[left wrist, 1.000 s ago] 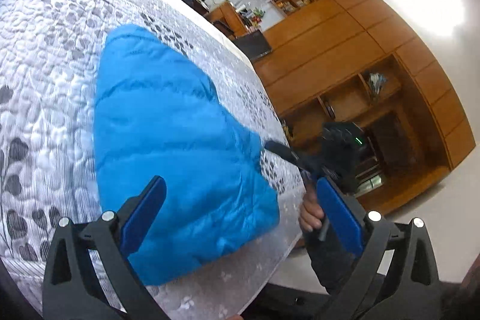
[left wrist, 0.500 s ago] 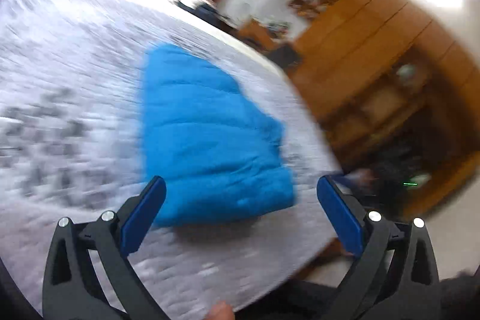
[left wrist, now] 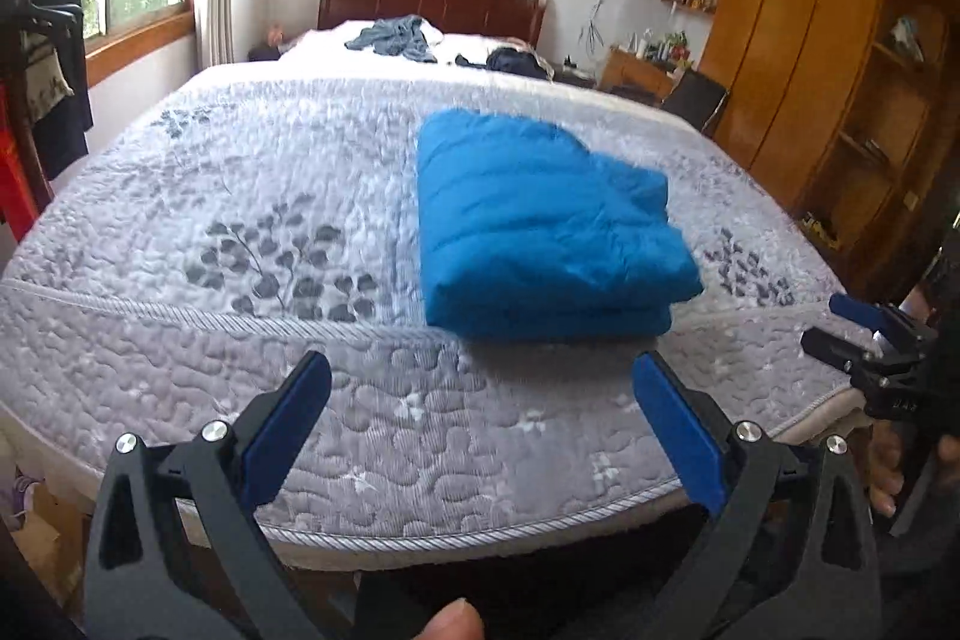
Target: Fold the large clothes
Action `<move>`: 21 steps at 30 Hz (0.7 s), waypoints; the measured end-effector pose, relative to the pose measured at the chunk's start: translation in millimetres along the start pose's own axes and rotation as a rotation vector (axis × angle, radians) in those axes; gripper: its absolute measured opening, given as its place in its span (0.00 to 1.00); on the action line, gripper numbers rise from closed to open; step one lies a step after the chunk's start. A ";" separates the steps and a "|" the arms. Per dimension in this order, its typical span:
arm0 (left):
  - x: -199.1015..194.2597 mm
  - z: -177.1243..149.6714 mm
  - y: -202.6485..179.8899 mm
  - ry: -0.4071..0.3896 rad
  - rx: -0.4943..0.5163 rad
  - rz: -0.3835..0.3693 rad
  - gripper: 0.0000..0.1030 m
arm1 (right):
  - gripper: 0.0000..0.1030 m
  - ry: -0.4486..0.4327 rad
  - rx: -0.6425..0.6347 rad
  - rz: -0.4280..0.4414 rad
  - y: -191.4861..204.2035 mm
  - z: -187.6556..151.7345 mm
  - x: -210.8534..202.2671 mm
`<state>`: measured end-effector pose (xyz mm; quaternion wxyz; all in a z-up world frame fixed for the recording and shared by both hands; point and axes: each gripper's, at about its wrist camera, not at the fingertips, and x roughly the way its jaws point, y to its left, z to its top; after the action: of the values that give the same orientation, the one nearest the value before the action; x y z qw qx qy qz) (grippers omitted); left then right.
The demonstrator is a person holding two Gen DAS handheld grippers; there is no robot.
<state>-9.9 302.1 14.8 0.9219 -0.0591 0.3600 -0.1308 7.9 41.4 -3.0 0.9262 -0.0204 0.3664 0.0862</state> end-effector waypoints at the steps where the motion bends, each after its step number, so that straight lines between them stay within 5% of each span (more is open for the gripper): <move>1: -5.3 1.4 -2.3 0.003 0.004 -0.006 0.97 | 0.96 -0.007 -0.011 -0.017 1.2 1.9 -5.1; 7: -14.4 -3.9 -32.8 0.022 0.100 0.077 0.97 | 0.96 -0.022 -0.049 -0.102 13.9 3.5 -17.9; 21: -0.7 -12.3 -42.4 0.073 0.081 0.050 0.97 | 0.96 -0.025 -0.047 -0.097 22.7 -0.6 -18.6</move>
<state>-27.1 261.5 14.9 0.9127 -0.0077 0.3893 -0.1244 -9.8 61.0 9.9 0.9331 -0.0588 0.3513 0.0502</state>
